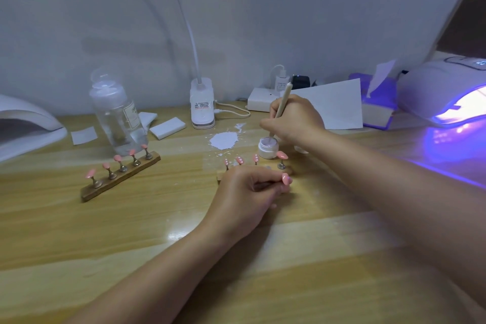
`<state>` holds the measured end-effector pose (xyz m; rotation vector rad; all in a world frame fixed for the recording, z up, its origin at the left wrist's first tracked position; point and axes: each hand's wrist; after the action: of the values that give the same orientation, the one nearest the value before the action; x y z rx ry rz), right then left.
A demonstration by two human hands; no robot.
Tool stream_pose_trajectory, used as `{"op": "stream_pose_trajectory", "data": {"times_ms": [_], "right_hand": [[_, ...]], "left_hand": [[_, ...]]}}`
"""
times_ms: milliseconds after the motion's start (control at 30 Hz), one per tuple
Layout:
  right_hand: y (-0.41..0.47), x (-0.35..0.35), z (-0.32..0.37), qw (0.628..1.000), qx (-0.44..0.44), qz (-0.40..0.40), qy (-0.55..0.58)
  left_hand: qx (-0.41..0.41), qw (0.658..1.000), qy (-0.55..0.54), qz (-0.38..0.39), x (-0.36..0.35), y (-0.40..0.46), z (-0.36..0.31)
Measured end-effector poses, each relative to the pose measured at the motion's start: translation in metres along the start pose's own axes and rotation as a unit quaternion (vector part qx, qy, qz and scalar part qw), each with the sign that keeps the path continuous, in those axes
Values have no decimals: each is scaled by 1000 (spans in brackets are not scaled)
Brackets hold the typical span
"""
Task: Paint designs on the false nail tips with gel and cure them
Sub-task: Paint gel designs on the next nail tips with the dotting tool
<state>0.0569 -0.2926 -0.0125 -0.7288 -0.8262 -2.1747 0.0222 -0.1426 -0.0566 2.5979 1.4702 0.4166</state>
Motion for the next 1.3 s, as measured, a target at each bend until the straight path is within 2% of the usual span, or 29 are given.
{"op": "stream_pose_trajectory", "data": {"times_ms": [567, 667, 733, 833, 1000, 1200, 1300], "right_hand": [[-9, 2, -2, 1000, 5, 8, 30], [-16, 9, -1, 989, -5, -63, 135], [-27, 15, 0, 961, -46, -96, 257], [-55, 21, -3, 912, -93, -87, 391], [-92, 26, -14, 887, -92, -82, 445], [-97, 18, -13, 876, -82, -59, 471], [-96, 16, -15, 871, -89, -63, 479]], "left_hand": [[-11, 1000, 25, -5, 0, 0, 0], [-23, 999, 26, -11, 1, 0, 0], [-24, 999, 22, -11, 1, 0, 0], [-19, 1000, 17, -6, 1, 0, 1], [-24, 1000, 15, -10, 2, 1, 3], [-56, 997, 60, 5, 3, 0, 0], [-43, 997, 71, -1, 5, 0, 1]]}}
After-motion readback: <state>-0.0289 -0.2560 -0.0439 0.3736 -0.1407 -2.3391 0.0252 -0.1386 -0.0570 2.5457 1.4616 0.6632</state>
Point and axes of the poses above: each hand's wrist, its own y-axis towards the middle knuckle, its own x-axis out of the back of the hand, z = x × y, and after that the axes turned 9 degrees about -z, right-handed
